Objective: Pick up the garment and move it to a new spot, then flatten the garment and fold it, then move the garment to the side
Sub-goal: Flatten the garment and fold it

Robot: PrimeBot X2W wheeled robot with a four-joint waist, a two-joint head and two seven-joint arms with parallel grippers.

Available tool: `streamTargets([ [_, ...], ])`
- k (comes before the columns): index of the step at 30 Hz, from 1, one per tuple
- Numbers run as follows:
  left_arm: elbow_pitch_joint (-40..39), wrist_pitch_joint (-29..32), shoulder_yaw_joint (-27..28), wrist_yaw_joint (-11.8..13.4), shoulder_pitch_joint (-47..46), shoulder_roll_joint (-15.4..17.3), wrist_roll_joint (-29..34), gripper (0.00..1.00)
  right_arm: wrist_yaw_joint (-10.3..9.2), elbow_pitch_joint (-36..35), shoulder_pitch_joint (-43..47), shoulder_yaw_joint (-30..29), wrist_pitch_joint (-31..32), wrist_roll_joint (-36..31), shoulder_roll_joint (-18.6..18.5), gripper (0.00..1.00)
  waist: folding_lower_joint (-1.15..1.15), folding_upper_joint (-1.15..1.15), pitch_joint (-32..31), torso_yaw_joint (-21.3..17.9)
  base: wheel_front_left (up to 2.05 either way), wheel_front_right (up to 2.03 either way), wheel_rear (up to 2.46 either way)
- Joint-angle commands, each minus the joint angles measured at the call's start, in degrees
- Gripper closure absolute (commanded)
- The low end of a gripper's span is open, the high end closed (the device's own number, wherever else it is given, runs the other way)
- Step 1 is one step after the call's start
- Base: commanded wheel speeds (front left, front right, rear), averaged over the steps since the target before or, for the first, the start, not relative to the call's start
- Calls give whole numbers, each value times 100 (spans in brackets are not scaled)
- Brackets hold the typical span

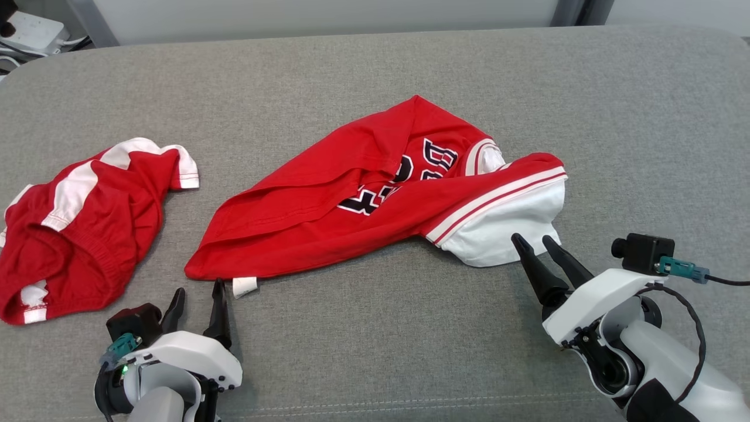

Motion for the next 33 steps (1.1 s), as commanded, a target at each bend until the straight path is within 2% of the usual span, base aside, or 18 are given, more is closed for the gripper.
streamTargets([
  [1, -78, -34, 131, 1, -217, 146, -78, 0, 26, -108, 122, 33, -83, -73, -33, 0, 0, 0, 22, -29, 0, 0, 0],
  [4, 63, -34, 159, -5, -322, 146, -303, 0, 26, -113, 103, 25, -83, -77, -30, 0, 0, 0, 62, -86, 0, 0, 0],
  [6, 151, -34, 164, -40, -379, 146, -466, 9, 26, -116, 93, 6, -83, -84, -29, 0, 0, 0, 89, -121, 0, 0, 0],
  [14, 363, -34, 319, -143, -554, 146, -1045, 15, 26, -130, 61, -65, -83, -156, -26, 0, 0, 0, 165, -166, 0, 0, 0],
  [16, 406, -34, 354, -197, -582, 146, -1233, 19, 26, -130, 49, -64, -83, -171, -19, 0, 0, 0, 172, -160, 0, 0, 0],
  [18, 440, -34, 354, -229, -611, 146, -1329, 30, 26, -129, 46, -58, -83, -178, -13, 0, 0, 0, 173, -150, 0, 0, 0],
  [19, 457, -34, 371, -247, -626, 146, -1416, 50, 26, -129, 42, -52, -83, -181, -11, 0, 0, 0, 174, -150, 0, 0, 0],
  [20, 465, -34, 370, -258, -639, 146, -1451, 56, 26, -129, 39, -48, -83, -183, -9, 0, 0, 0, 172, -149, 0, 0, 0],
  [23, 519, -34, 355, -292, -662, 146, -1585, 100, 26, -131, 33, -42, -83, -190, -16, 0, 0, 0, 168, -151, 0, 0, 0],
  [29, 235, -34, 464, -321, -673, 146, -1540, 100, 26, -169, 116, -313, -83, -251, -132, 0, 0, 0, 169, -167, 0, 0, 0],
  [33, -287, -34, 718, -200, -536, 146, -1273, 100, 26, -172, 350, -525, -83, -308, -213, 0, 0, 0, 147, -173, 0, 0, 0],
])
